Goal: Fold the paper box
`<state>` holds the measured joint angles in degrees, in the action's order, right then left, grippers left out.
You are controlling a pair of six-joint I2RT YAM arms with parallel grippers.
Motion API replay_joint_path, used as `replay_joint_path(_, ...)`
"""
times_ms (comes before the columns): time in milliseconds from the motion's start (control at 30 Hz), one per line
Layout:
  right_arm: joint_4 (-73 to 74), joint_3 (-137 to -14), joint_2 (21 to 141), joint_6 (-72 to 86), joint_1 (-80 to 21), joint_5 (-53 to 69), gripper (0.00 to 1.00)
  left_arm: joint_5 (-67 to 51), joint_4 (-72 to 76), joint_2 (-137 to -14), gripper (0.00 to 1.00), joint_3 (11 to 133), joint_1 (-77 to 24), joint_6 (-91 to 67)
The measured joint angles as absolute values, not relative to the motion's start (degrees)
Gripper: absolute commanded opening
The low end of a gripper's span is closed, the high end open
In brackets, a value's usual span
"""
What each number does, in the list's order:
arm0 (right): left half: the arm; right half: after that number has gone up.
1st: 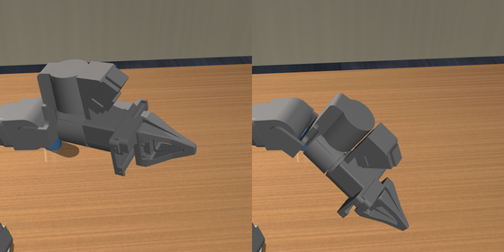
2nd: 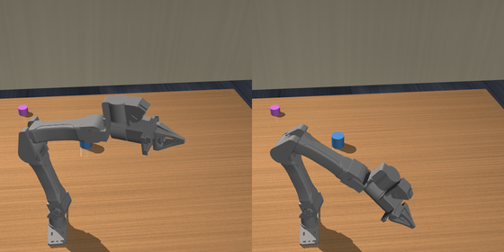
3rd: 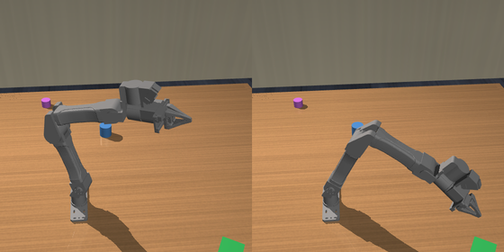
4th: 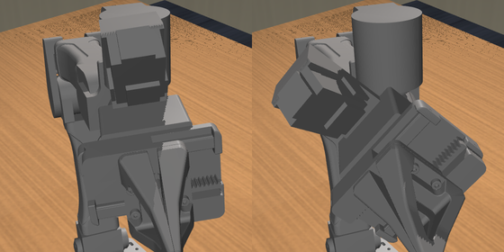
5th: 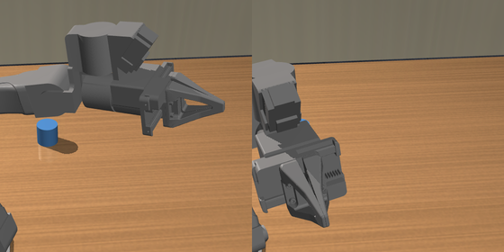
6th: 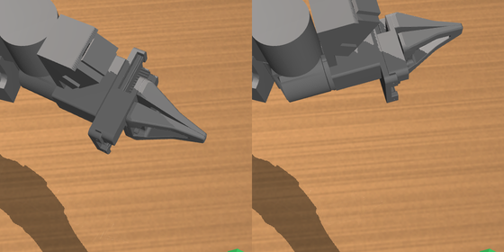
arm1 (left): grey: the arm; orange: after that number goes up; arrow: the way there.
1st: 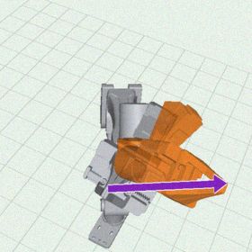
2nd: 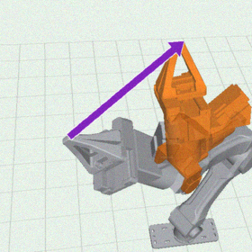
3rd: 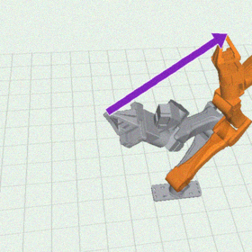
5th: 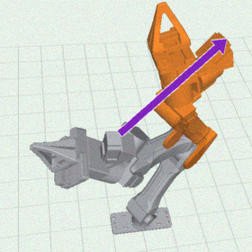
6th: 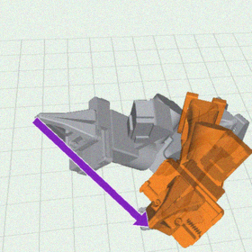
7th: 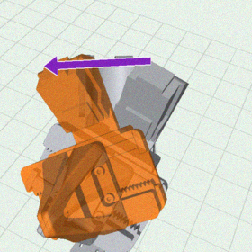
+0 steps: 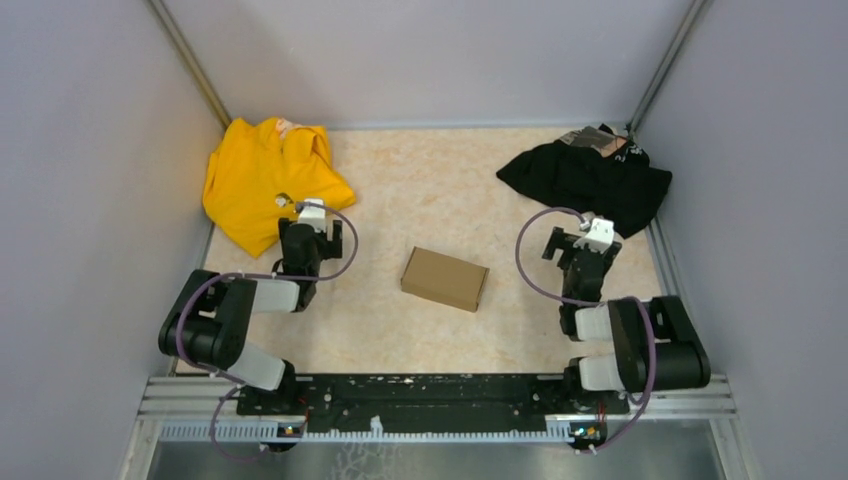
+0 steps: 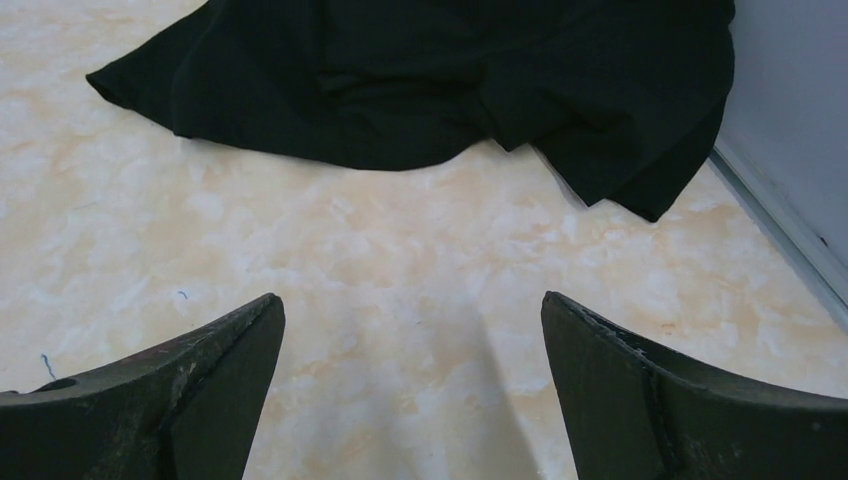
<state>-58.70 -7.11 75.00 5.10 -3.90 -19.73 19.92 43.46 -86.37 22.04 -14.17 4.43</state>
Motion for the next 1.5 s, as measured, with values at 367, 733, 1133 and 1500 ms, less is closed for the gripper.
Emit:
replay_joint_path(367, -68.38, -7.53, 83.42, 1.56, -3.90, -15.73, 0.99, 15.75, 63.24, -88.82, 0.99, 14.41, -8.36, 5.65)
replay_joint_path(733, -77.67, -3.38, 83.44, -2.33, -4.01, -8.71, 0.99, 13.39, 70.43, -91.05, 0.99, 13.39, -7.33, 5.32)
replay_joint_path(1133, -68.86, -9.76, 83.74, -1.28, -3.88, -10.31, 0.99, 13.04, 71.20, -91.05, 0.99, 13.39, -7.33, 5.32)
replay_joint_path(1500, -68.23, -9.76, 83.74, -1.26, -3.86, -10.46, 0.99, 12.93, 71.20, -91.05, 0.99, 13.39, -7.33, 5.32)
